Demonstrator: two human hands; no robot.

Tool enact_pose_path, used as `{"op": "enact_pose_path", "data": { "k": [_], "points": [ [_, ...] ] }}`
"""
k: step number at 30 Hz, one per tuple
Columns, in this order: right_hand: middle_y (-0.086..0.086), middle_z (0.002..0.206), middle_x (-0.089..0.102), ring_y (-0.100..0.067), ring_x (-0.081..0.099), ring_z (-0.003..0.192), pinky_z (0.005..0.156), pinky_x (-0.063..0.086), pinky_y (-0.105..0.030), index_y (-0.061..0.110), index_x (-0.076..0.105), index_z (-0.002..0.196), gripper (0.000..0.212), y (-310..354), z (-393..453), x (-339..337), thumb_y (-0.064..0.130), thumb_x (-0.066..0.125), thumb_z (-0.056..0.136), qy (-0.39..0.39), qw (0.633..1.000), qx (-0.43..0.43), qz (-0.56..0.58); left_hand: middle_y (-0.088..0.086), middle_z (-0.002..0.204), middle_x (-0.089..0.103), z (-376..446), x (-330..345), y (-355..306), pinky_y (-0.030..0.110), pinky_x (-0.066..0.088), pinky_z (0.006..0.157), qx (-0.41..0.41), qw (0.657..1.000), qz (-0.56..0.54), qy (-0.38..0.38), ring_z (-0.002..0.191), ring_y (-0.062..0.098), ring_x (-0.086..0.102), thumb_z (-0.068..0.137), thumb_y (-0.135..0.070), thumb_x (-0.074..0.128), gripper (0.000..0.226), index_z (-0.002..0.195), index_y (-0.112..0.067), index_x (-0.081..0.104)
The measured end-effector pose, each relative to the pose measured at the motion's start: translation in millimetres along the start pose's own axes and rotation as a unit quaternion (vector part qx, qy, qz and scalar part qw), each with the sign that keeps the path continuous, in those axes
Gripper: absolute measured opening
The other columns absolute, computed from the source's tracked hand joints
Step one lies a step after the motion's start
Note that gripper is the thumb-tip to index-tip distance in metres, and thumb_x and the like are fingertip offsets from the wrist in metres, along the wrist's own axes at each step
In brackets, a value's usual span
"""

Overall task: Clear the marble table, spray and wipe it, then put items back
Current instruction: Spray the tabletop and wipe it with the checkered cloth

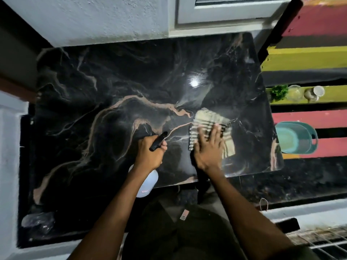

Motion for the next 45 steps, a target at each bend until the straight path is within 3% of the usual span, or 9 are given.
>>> {"op": "enact_pose_path", "data": {
  "k": [6, 10, 14, 18, 21, 28, 34, 41, 45],
  "points": [
    [0.001, 0.173, -0.009, -0.019, -0.008, 0.16, 0.128, 0.011, -0.049, 0.048, 0.006, 0.161, 0.057, -55.3, -55.4, 10.8, 0.049, 0.023, 0.107, 0.017, 0.991, -0.133, -0.011, 0.019, 0.077, 0.072, 20.2, 31.7, -29.4, 0.044, 0.059, 0.043, 0.023, 0.998, 0.039, 0.033, 0.073, 0.04, 0.072, 0.08, 0.001, 0.06, 0.031, 0.065, -0.025, 0.066],
    [-0.002, 0.173, 0.002, -0.024, 0.004, 0.16, 0.124, 0.022, -0.056, 0.042, 0.02, 0.161, 0.057, -133.2, -49.8, -24.2, 0.048, 0.024, 0.104, 0.009, 0.999, -0.039, 0.019, 0.011, 0.072, 0.073, 35.3, 54.4, -53.4, 0.049, 0.06, 0.05, 0.041, 0.997, 0.057, 0.045, 0.068, 0.033, 0.071, 0.07, -0.016, 0.055, 0.018, 0.072, -0.027, 0.069],
    [-0.006, 0.172, -0.004, -0.029, 0.003, 0.16, 0.127, 0.008, -0.056, 0.037, 0.018, 0.162, 0.065, -175.5, 18.2, -68.1, 0.052, 0.02, 0.099, 0.0, 0.998, 0.055, 0.027, 0.008, 0.071, 0.073, 45.3, 81.2, -74.7, 0.047, 0.059, 0.053, 0.038, 0.997, 0.056, 0.044, 0.067, 0.029, 0.071, 0.071, -0.015, 0.053, 0.021, 0.078, -0.026, 0.069],
    [-0.016, 0.171, -0.009, -0.033, -0.01, 0.158, 0.126, 0.005, -0.058, 0.04, 0.006, 0.163, 0.069, -151.4, 128.5, -100.5, 0.055, 0.019, 0.097, -0.013, 0.998, 0.052, 0.023, 0.012, 0.076, 0.073, 50.9, 110.4, -94.0, 0.032, 0.058, 0.051, 0.037, 0.998, 0.047, 0.026, 0.06, 0.011, 0.067, 0.077, -0.005, 0.055, 0.018, 0.076, -0.014, 0.071],
    [-0.019, 0.169, -0.013, -0.035, -0.016, 0.157, 0.126, 0.004, -0.059, 0.04, 0.0, 0.162, 0.068, -108.1, 177.8, -101.7, 0.055, 0.022, 0.1, 0.009, 1.0, -0.015, 0.004, 0.018, 0.07, 0.068, 57.4, 132.8, -110.4, 0.046, 0.058, 0.057, 0.029, 0.998, 0.058, 0.023, 0.06, 0.029, 0.062, 0.081, -0.002, 0.057, 0.015, 0.076, -0.005, 0.071],
    [-0.009, 0.173, -0.003, -0.026, -0.007, 0.16, 0.126, 0.014, -0.055, 0.038, 0.012, 0.163, 0.063, -125.2, 104.5, -67.4, 0.045, 0.033, 0.104, 0.035, 0.971, -0.232, -0.033, 0.021, 0.066, 0.066, 72.8, 180.4, -155.3, 0.052, 0.054, 0.064, 0.045, 0.995, 0.089, -0.002, 0.067, 0.037, 0.065, 0.072, -0.015, 0.057, 0.015, 0.071, -0.003, 0.067],
    [-0.007, 0.172, 0.004, -0.026, 0.004, 0.16, 0.125, 0.018, -0.056, 0.038, 0.016, 0.162, 0.06, -199.7, 120.9, -97.8, 0.047, 0.027, 0.104, 0.051, 0.981, -0.185, -0.026, 0.011, 0.071, 0.072, 93.5, 203.7, -178.3, 0.055, 0.059, 0.056, 0.007, 0.998, 0.064, -0.026, 0.066, 0.032, 0.069, 0.081, -0.004, 0.063, 0.015, 0.072, -0.012, 0.071],
    [-0.016, 0.17, -0.012, -0.03, -0.012, 0.158, 0.127, -0.001, -0.055, 0.034, 0.006, 0.164, 0.065, -124.6, 339.3, -171.0, 0.05, 0.023, 0.103, 0.002, 0.995, -0.092, -0.032, 0.007, 0.071, 0.073, 97.1, 196.5, -177.7, 0.053, 0.059, 0.054, 0.0, 0.996, 0.07, -0.049, 0.069, 0.028, 0.072, 0.079, -0.011, 0.063, 0.01, 0.073, -0.015, 0.071],
    [-0.02, 0.169, -0.012, -0.034, -0.014, 0.157, 0.127, -0.001, -0.056, 0.035, 0.002, 0.164, 0.065, -69.8, 318.7, -153.8, 0.052, 0.021, 0.104, 0.027, 0.988, -0.137, -0.069, 0.007, 0.073, 0.073, 95.0, 182.4, -165.4, 0.054, 0.061, 0.058, -0.026, 0.996, 0.057, -0.063, 0.073, 0.027, 0.072, 0.078, -0.014, 0.06, 0.011, 0.074, -0.018, 0.069]
  ]
}}
Point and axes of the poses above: each hand's wrist, its own z-axis towards the middle knuckle, its own x-axis out of the palm, y = z × x, the point moved 4 cm from there along z, towards the middle knuckle
